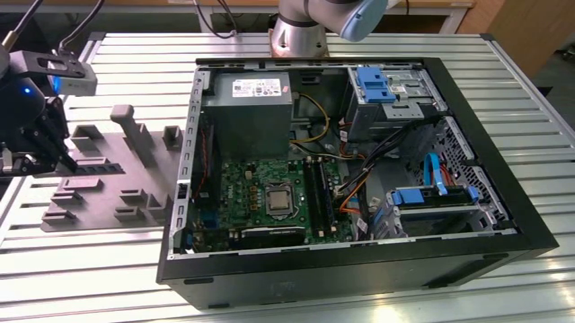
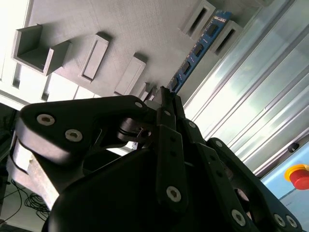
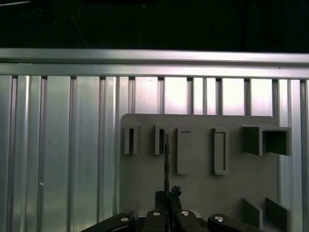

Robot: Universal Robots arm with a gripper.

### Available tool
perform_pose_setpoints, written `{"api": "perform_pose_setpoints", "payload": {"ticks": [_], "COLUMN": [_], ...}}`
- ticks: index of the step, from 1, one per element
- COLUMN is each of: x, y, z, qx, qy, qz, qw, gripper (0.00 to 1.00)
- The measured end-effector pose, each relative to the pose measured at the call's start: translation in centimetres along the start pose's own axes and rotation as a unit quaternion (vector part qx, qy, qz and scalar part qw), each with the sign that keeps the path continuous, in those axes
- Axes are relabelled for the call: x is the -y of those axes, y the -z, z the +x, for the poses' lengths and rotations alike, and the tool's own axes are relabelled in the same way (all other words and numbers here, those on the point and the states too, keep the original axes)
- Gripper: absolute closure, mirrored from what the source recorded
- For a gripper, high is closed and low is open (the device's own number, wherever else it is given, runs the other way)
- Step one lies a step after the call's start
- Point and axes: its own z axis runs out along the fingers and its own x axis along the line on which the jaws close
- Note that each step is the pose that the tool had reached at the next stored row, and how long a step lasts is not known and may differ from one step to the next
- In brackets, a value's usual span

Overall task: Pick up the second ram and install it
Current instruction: 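Pick up the second ram and move it above second insertion slot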

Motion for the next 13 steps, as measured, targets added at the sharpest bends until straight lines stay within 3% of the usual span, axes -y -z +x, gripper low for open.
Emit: {"api": "perform_pose_setpoints", "payload": {"ticks": [13], "x": [-0.01], "y": [0.33], "z": [-0.01], "qx": [-0.0001], "qy": [0.0], "qz": [-0.0001], "qw": [1.0], "gripper": [0.86]}}
